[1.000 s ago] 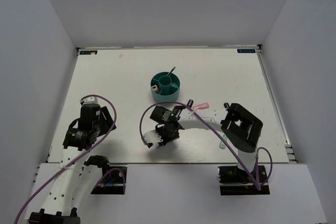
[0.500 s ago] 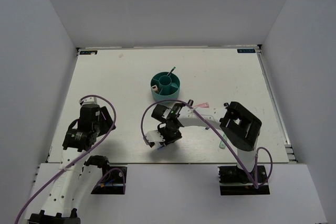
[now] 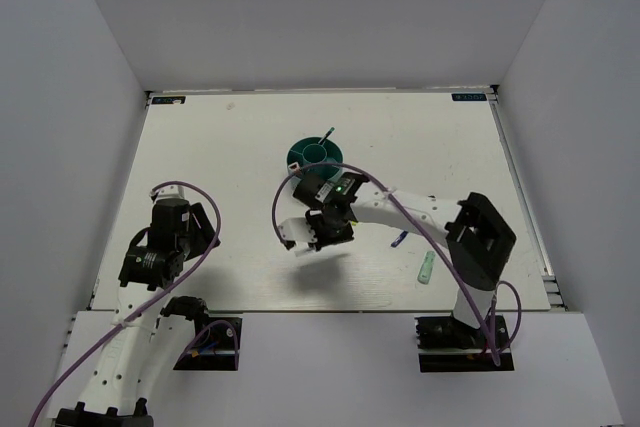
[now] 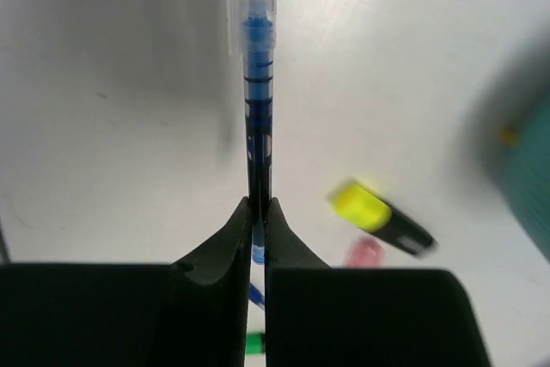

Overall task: Sort the stationery into containers
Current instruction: Grab a piece of stationery with the right arm, then place the stationery into the container

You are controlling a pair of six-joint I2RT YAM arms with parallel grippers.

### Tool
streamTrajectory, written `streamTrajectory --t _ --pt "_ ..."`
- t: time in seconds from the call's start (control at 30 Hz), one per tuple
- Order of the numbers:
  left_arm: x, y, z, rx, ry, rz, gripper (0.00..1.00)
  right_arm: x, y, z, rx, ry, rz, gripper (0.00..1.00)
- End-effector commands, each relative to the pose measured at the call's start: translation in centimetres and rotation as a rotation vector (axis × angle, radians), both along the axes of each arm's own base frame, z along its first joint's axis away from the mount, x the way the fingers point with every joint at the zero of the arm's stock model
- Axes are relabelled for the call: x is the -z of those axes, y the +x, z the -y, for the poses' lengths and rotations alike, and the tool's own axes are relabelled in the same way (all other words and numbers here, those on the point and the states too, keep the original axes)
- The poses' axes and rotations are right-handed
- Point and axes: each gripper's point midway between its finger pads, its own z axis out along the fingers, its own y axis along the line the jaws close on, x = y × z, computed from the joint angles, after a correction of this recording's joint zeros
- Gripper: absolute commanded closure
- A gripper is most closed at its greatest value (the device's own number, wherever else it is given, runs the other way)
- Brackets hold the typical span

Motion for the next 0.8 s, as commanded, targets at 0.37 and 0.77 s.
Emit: streamTrajectory --t 0.37,0.77 --pt "-0.4 0.1 -0.3 -0.017 0.004 0.018 0.26 -21.0 17.4 -0.3 0.081 0.070 0.854 1.00" --pt "-0.3 0.1 -0.1 -0.006 -0.001 0.015 0.26 -23.5 27.8 -2.1 -0.304 -0.193 1.140 1.00"
